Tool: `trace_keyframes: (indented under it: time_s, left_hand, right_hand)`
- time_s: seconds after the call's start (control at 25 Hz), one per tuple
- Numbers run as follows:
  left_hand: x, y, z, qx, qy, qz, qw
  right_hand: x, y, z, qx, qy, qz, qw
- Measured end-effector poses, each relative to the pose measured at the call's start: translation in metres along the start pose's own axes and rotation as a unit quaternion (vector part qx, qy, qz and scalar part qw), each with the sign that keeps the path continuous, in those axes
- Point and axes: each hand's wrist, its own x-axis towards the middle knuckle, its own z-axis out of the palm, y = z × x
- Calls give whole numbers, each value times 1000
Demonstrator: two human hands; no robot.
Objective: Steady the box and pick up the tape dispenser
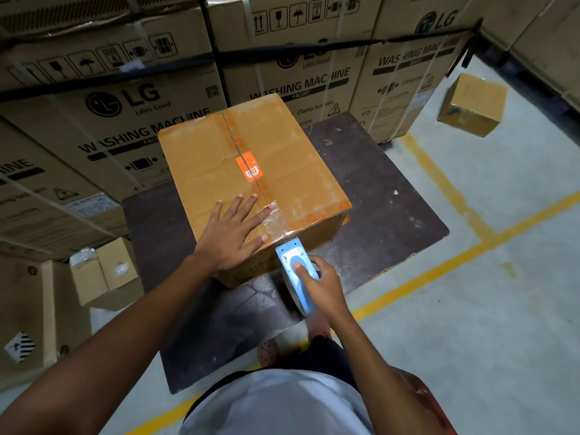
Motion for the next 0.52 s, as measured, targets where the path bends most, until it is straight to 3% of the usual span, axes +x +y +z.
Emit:
trace_keyframes:
  time_s: [0.36,0.52]
  left_hand:
    - [0,-1,2,3,9,1,1000]
    - [0,0,2,4,6,0,1000]
  right_hand:
    - [3,-22,4,80,-16,89,993]
    - [2,-6,12,59,2,145,988]
